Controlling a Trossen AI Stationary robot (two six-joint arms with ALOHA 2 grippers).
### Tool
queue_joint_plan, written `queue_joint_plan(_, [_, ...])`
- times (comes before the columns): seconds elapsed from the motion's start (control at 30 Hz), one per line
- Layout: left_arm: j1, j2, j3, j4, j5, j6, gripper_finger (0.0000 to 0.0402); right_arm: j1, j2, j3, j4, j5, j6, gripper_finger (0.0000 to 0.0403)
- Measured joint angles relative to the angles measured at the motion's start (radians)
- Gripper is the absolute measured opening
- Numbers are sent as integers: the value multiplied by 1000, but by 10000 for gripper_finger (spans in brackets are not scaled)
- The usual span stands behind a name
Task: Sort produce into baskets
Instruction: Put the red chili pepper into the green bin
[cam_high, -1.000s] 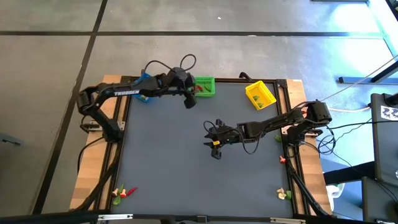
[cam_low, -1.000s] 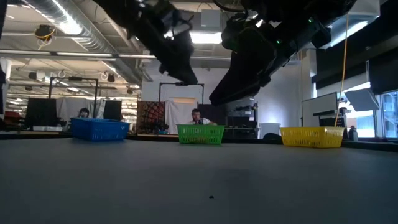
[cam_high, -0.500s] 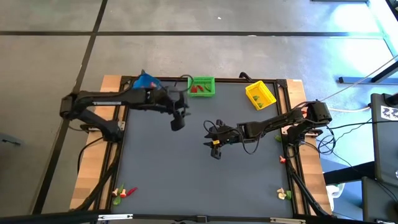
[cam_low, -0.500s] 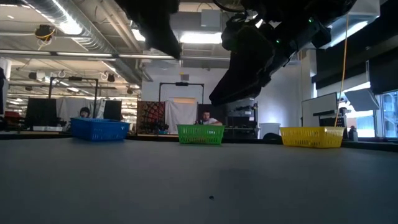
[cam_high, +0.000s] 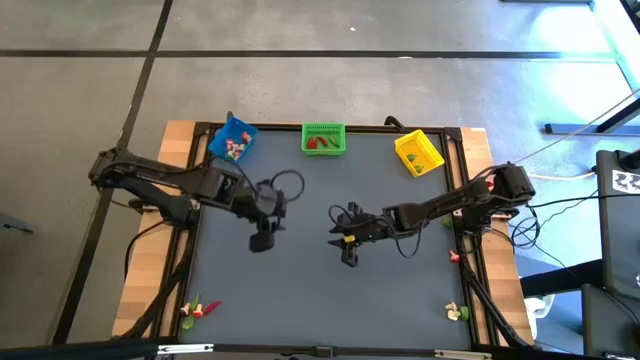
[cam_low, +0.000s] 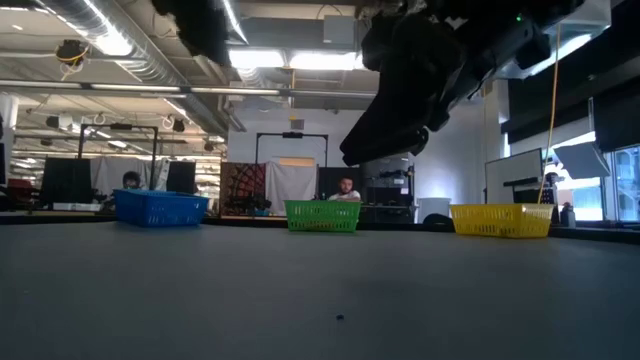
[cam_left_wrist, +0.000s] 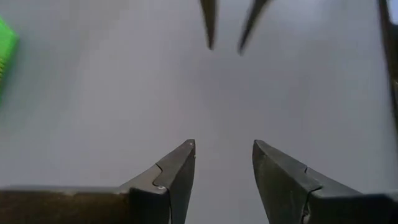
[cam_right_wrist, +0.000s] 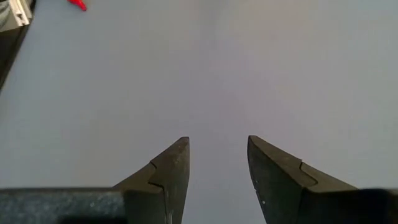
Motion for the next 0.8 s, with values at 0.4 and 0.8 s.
queue_joint_plan(0.4, [-288,0,0,-109,-2,-260,155,55,0,0,0,89,19,161])
queue_joint_plan(0.8, [-463,1,-107,-71,-2,-367,155,53,0,0,-4,92,12,161])
